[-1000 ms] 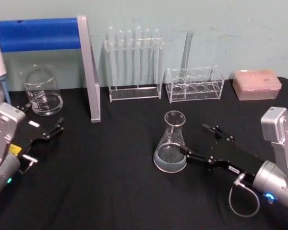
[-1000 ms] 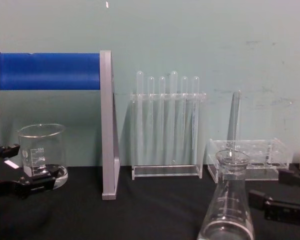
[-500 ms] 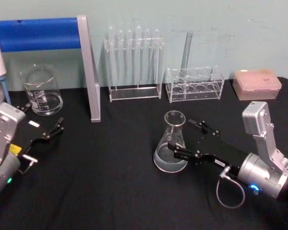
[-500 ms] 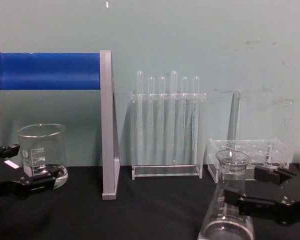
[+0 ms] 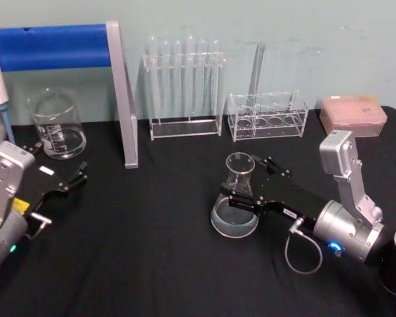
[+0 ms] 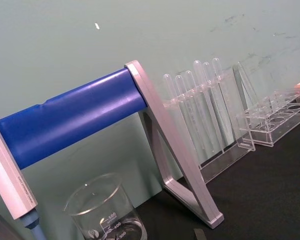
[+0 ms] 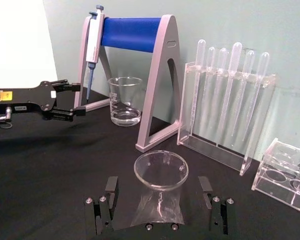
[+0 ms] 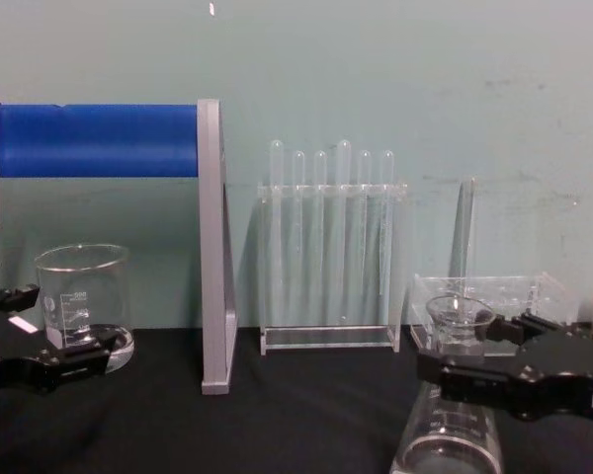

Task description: Grasp the erlenmeyer flask with one hand, shake it three times, then place it back.

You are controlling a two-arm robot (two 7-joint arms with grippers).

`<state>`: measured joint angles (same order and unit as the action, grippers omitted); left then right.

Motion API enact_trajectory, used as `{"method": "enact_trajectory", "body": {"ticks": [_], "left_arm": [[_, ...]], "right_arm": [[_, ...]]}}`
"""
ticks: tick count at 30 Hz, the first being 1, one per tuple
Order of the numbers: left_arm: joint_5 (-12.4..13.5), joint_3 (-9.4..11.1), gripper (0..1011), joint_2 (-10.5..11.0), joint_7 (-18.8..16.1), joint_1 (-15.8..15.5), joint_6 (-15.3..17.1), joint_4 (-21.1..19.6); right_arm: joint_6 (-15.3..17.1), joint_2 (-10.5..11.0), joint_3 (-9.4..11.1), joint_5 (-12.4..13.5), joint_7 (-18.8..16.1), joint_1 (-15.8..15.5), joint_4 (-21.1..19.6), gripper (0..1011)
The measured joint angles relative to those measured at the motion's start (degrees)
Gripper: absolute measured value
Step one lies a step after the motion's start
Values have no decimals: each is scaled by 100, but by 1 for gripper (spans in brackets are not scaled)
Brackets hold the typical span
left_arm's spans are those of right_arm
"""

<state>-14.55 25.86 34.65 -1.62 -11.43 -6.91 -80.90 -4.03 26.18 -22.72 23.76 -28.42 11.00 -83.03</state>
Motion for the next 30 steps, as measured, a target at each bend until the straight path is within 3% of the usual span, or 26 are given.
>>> {"method": "enact_trajectory", "body": {"ticks": [11,30], "left_arm": [[0,0,1001,0,0,0,0,0],[0,0,1001,0,0,0,0,0]], "right_arm": [[0,-160,-4,-75,-11,128,168,1002],[12,-181,13,-102,9,124,165,980]]}}
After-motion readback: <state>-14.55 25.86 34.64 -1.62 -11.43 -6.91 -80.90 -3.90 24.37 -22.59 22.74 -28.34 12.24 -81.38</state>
